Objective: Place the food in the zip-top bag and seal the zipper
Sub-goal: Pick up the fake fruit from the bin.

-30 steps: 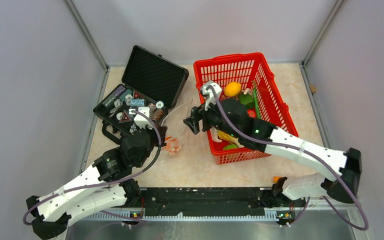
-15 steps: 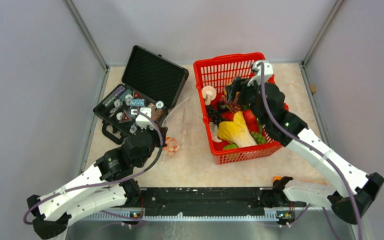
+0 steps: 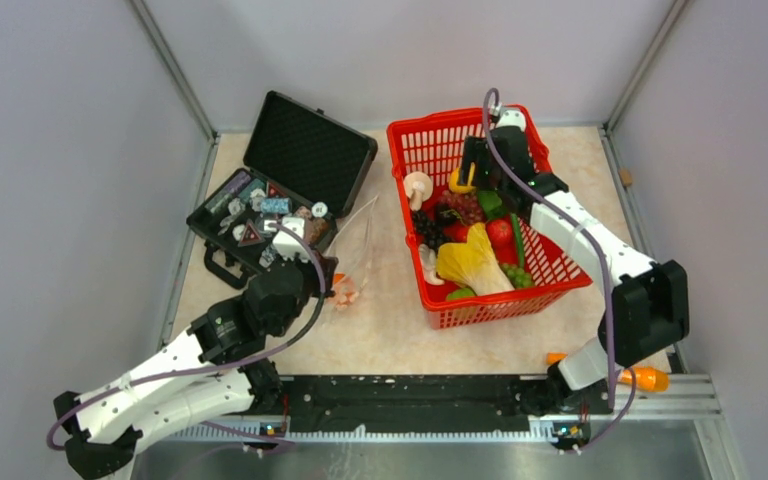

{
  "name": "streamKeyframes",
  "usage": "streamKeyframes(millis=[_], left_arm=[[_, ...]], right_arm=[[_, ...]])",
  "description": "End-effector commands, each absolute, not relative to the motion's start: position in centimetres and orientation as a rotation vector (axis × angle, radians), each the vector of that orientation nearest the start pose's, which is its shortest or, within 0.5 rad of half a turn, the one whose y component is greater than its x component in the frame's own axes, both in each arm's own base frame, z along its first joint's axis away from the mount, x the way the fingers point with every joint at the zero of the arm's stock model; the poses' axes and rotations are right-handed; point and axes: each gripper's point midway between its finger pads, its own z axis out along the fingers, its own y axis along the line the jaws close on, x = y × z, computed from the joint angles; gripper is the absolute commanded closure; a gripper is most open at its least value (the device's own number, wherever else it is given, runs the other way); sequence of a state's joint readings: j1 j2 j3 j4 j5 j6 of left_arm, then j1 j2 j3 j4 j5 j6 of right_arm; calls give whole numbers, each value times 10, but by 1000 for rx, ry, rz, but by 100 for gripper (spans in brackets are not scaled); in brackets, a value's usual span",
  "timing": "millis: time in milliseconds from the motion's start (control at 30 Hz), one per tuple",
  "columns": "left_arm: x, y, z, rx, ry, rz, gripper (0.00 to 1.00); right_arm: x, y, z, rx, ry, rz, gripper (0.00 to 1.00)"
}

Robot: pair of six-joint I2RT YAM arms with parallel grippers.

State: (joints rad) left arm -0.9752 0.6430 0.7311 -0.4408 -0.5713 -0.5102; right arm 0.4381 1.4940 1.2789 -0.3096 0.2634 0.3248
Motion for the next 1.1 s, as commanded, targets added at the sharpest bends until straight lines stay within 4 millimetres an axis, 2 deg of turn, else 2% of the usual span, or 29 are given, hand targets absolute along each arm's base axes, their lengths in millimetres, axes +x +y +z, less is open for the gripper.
streamKeyframes(millis=[0,167,333,400,533,633,767,900,967,1067], left_arm=[[201,-166,253,47,1851,-541,100],[199,-162,250,55,1858,-534,100],[199,-163,252,51,1855,-536,100],[199,-163,253,47,1852,-541,100],[199,-164,253,51,1857,-544,100],[199,-163,254,55,1856,-532,100],[200,-162,255,53,1857,-525,100],[200,-162,254,51,1860,-521,100],[200,-161,254,51,1861,-515,100],[200,-159,256,45,1861,-511,100]], right_arm=[[453,164,237,189,2032,273,28],[482,171,203,242,2081,250,25],[509,166,187,369,2085,220,25],[515,163,179,402,2089,188,24],[518,145,164,491,2078,70,22],[525,146,154,482,2072,70,21],[541,149,131,465,2106,59,26],[553,156,120,438,2100,94,32],[554,156,115,428,2089,93,42],[552,154,109,422,2109,72,43]])
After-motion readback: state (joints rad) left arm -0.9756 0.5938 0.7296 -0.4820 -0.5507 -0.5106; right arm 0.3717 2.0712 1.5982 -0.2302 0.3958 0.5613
